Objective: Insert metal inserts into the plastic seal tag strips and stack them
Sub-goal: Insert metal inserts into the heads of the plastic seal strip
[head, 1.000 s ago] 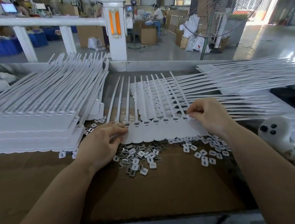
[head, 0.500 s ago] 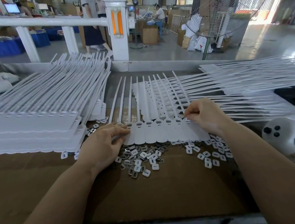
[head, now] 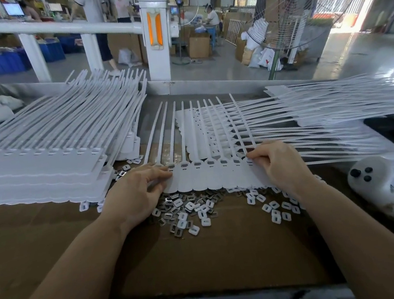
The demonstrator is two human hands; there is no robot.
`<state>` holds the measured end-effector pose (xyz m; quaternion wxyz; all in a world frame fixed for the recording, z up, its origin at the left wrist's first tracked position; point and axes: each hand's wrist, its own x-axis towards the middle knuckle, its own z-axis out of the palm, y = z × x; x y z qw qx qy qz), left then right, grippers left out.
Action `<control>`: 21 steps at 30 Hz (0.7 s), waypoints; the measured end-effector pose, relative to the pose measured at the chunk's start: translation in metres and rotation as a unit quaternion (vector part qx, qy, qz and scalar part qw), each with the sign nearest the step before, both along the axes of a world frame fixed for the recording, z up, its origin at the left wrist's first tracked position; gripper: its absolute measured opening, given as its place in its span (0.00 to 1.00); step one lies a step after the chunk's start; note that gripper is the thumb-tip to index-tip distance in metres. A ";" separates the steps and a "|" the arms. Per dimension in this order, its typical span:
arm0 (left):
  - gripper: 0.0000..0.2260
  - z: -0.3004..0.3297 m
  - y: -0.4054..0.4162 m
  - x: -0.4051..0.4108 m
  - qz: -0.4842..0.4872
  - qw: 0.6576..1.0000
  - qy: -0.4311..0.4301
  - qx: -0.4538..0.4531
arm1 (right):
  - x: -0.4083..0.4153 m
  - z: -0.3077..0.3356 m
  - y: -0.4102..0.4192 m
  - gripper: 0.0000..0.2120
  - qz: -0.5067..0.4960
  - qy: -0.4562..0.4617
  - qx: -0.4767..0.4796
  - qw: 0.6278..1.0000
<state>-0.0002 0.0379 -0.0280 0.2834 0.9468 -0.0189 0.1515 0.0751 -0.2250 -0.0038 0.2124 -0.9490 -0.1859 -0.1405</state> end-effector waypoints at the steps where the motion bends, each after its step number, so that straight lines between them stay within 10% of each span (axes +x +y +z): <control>1: 0.13 0.000 0.000 0.000 0.000 1.000 0.000 0.000 | 0.000 -0.001 0.000 0.12 0.002 -0.002 0.001 1.000; 21: 0.13 -0.002 0.001 0.001 -0.003 1.000 -0.005 -0.006 | 0.011 0.008 0.002 0.07 -0.024 0.116 0.184 0.976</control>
